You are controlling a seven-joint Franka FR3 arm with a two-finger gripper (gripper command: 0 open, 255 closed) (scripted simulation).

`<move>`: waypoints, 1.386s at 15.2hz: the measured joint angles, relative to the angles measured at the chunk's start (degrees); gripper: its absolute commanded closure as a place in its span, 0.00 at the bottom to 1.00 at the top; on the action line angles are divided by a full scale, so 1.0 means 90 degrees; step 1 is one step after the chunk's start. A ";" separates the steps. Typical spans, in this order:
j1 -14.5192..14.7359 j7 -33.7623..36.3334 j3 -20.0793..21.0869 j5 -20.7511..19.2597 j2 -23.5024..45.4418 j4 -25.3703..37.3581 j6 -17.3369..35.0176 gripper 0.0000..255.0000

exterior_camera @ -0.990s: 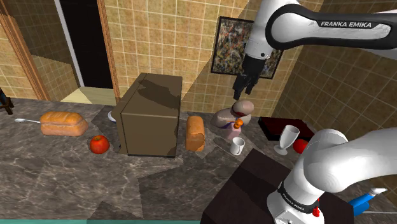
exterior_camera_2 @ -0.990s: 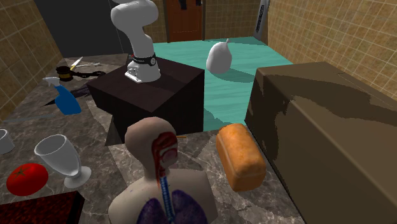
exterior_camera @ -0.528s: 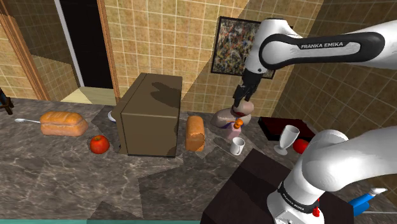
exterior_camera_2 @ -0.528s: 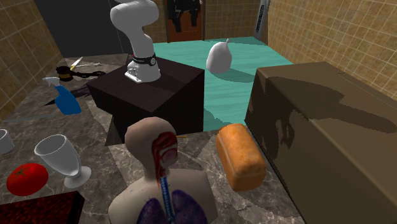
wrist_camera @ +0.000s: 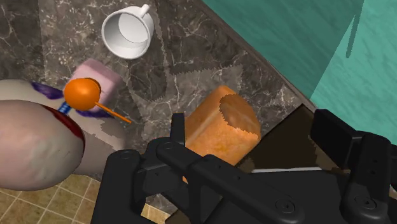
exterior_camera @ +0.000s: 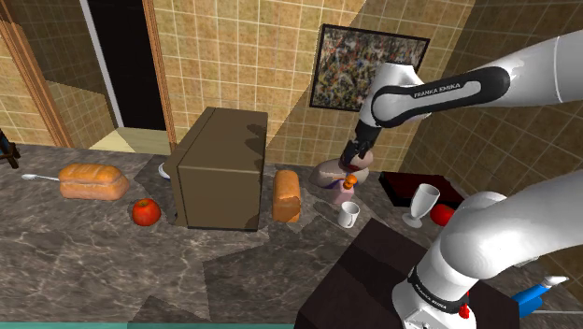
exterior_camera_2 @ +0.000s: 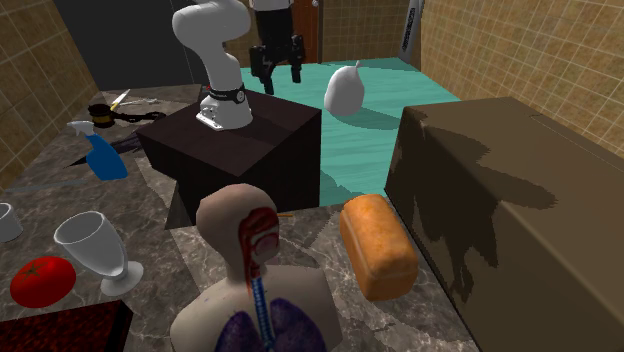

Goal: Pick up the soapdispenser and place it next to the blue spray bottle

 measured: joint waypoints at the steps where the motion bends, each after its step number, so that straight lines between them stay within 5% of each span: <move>1: -0.0054 -0.0079 -0.0109 -0.0048 0.0129 -0.0089 0.0259 0.00; 8: -0.0105 -0.0847 -0.0955 0.0110 0.1687 -0.0007 0.2013 0.00; 12: 0.0077 -0.1648 -0.1473 0.0798 0.2676 0.0258 0.2845 0.00; 17: 0.0113 -0.3455 -0.1645 0.2840 0.4092 0.0822 0.3625 0.00; 21: -0.0696 -0.5095 -0.0944 0.4709 0.5253 0.1586 0.3935 0.00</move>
